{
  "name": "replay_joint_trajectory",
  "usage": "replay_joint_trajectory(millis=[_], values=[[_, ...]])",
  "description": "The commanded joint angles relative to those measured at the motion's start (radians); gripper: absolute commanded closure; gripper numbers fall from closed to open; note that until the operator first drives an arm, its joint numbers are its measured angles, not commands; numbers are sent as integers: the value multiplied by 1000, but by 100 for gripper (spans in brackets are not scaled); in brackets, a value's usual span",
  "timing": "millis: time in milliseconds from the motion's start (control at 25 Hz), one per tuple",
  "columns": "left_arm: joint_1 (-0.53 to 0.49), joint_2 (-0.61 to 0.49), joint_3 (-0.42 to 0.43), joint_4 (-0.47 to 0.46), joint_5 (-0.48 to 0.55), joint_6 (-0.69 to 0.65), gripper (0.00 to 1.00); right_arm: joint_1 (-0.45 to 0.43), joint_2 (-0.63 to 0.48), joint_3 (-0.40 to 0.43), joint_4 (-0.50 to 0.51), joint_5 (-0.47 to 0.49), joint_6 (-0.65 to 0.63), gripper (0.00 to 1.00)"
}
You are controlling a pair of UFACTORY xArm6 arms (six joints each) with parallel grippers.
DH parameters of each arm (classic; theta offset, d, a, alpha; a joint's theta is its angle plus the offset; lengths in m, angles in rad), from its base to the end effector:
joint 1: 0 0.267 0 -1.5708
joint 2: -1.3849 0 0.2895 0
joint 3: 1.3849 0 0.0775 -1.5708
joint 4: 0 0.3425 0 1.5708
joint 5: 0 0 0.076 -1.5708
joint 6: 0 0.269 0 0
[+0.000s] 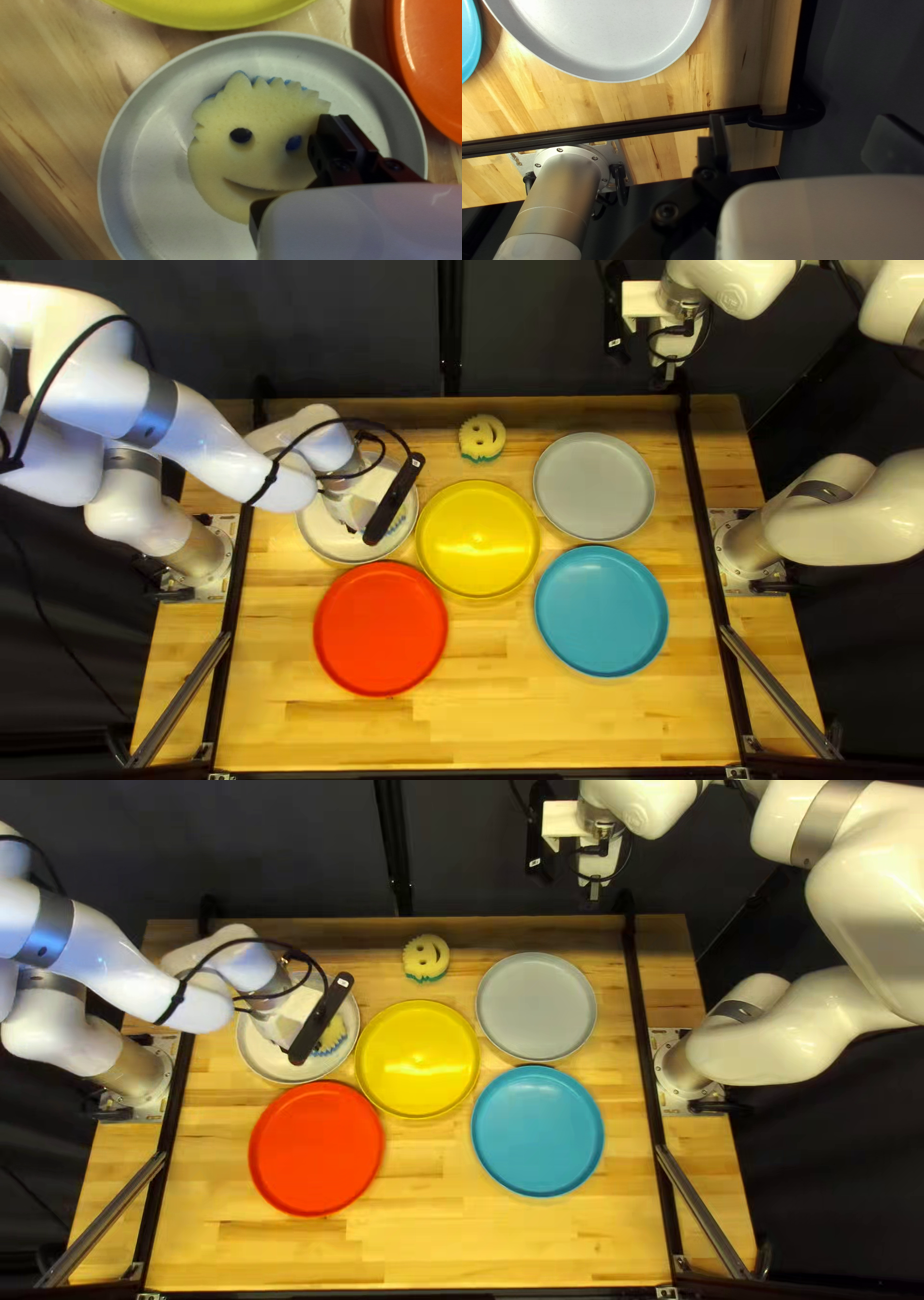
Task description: Pick up sponge and scrub the plate
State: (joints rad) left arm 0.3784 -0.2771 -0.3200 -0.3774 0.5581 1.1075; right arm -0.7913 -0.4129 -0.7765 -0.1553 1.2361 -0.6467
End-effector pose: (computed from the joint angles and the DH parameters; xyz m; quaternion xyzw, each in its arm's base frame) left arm 0.3092 0.0920 0.0529 0.9736 -0.2033 0.0834 0.0625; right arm 0.2180 -0.2710 0.2238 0.9961 -0.0449 -0.0654 0.0393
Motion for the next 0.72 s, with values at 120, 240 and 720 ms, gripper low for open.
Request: replay_joint_trajectory(millis=[120, 240, 720], values=[[121, -27, 26, 5, 58, 91, 100, 0, 0, 0, 0, 0, 0, 0], [122, -21, 46, -14, 44, 106, 100, 0, 0, 0, 0, 0, 0, 0], [-229, 15, 42, -94, -105, -129, 100, 0, 0, 0, 0, 0, 0, 0]])
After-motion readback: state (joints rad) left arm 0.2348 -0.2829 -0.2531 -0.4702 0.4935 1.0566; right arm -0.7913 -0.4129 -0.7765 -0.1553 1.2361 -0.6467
